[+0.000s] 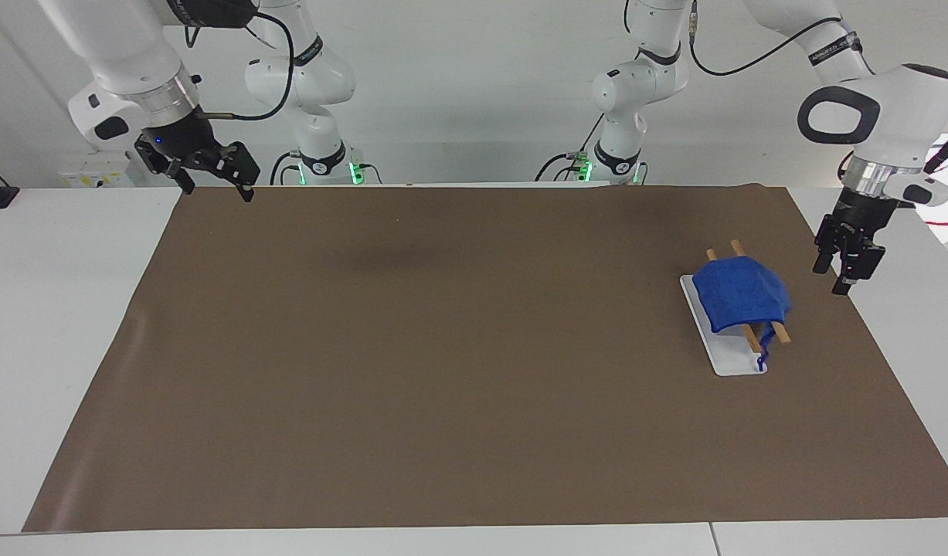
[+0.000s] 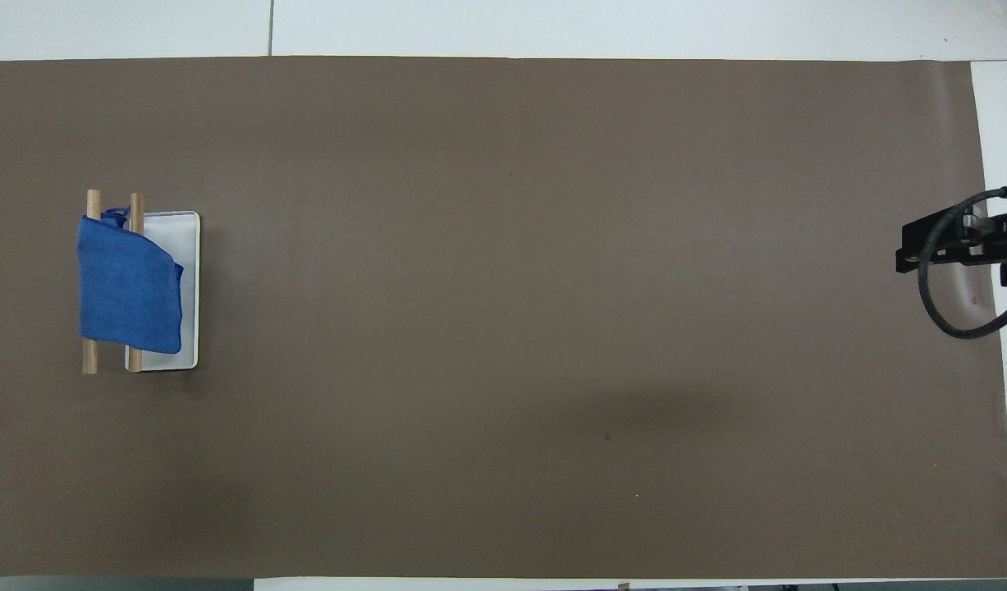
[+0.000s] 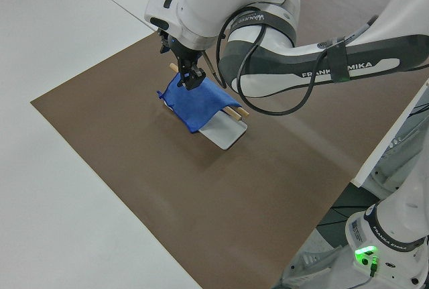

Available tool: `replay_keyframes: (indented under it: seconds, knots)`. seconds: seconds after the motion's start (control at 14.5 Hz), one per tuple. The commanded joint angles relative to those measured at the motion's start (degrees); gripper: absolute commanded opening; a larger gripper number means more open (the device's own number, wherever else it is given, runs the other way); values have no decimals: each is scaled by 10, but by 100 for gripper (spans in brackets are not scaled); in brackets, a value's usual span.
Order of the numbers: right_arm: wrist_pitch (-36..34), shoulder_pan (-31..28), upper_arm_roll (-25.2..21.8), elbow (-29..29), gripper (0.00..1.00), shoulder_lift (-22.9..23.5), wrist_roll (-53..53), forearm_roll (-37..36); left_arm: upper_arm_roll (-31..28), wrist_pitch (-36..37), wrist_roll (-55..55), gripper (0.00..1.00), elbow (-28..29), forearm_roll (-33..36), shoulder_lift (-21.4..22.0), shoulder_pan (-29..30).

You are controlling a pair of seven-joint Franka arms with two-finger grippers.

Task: Right arm passes towel to left arm to hang

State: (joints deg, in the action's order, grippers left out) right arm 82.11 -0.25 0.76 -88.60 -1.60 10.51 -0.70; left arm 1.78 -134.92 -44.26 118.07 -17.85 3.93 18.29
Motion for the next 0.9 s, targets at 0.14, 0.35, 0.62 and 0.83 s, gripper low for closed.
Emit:
replay_keyframes:
  seconds: [0.14,0.35,0.62,0.83]
  knots:
    - [2,-5,2,-5,100,-5,-10,6,4,26,90,100,-26,87,-14,-48]
    - [2,-6,2,-5,100,-5,-10,6,5,29,208,100,-34,121,-20,-94]
    - [2,-9,2,-5,100,-5,-10,6,4,43,316,100,-42,123,-22,-169]
    - [5,-9,2,-4,100,-4,-13,5,4,163,373,100,-118,126,-34,-179]
